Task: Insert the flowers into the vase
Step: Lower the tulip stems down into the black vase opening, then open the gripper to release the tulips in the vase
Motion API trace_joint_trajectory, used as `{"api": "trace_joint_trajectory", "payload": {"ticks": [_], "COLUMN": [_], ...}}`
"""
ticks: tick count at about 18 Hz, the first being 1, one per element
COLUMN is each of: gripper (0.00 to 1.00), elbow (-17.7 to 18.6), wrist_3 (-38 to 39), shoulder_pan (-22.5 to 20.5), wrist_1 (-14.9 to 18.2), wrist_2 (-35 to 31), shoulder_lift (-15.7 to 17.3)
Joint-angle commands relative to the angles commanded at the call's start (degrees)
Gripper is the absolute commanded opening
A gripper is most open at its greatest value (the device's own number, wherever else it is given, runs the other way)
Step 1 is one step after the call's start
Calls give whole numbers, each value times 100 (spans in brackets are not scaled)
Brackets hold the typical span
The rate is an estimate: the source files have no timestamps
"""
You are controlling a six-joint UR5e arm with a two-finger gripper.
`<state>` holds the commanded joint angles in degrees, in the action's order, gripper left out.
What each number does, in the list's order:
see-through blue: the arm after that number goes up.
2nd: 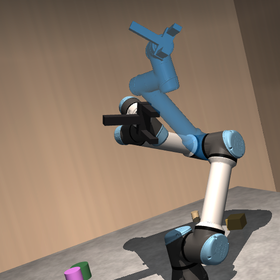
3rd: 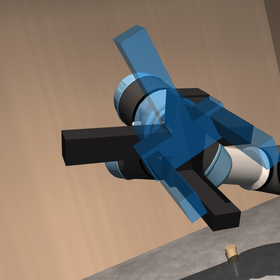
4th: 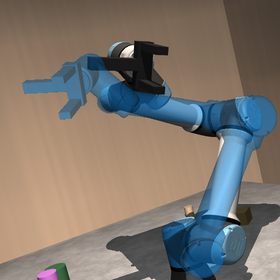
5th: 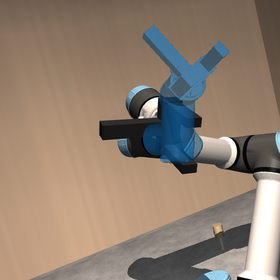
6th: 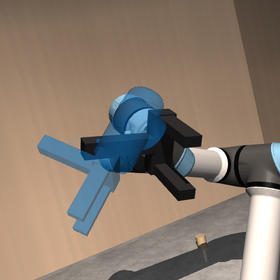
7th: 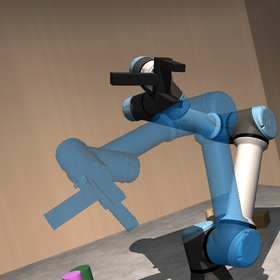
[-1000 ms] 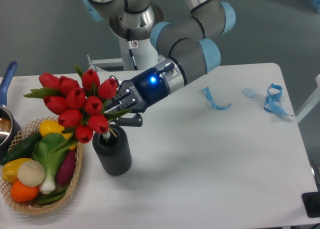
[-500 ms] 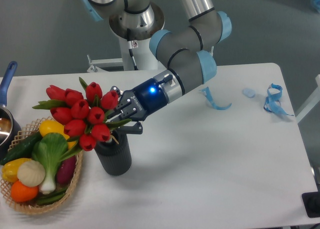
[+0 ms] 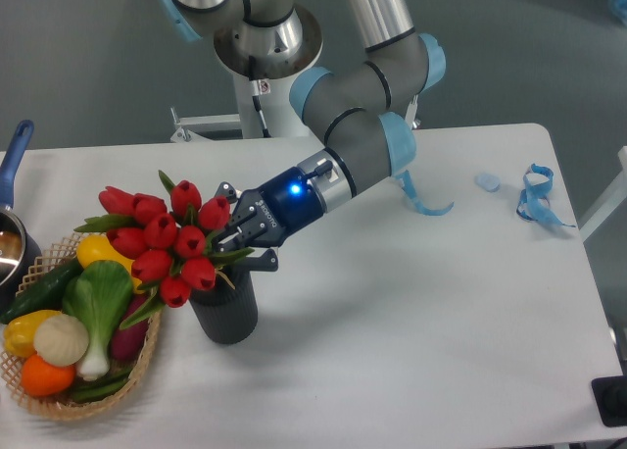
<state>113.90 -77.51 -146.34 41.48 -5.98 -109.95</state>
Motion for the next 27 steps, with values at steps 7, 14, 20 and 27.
{"api": "trace_joint_trajectory", "payload": {"ticks": [7, 14, 20, 27], "gripper": [11, 66, 100, 100], "elbow": [228, 211, 220, 202], "wrist_3": [-624, -739, -871, -880], "shoulder_pan": [-9, -26, -70, -632], "wrist_1": [9, 0, 0, 18], "wrist_2": [-35, -229, -237, -2115], "shoulder_lift": [-237, -194, -141, 1053]}}
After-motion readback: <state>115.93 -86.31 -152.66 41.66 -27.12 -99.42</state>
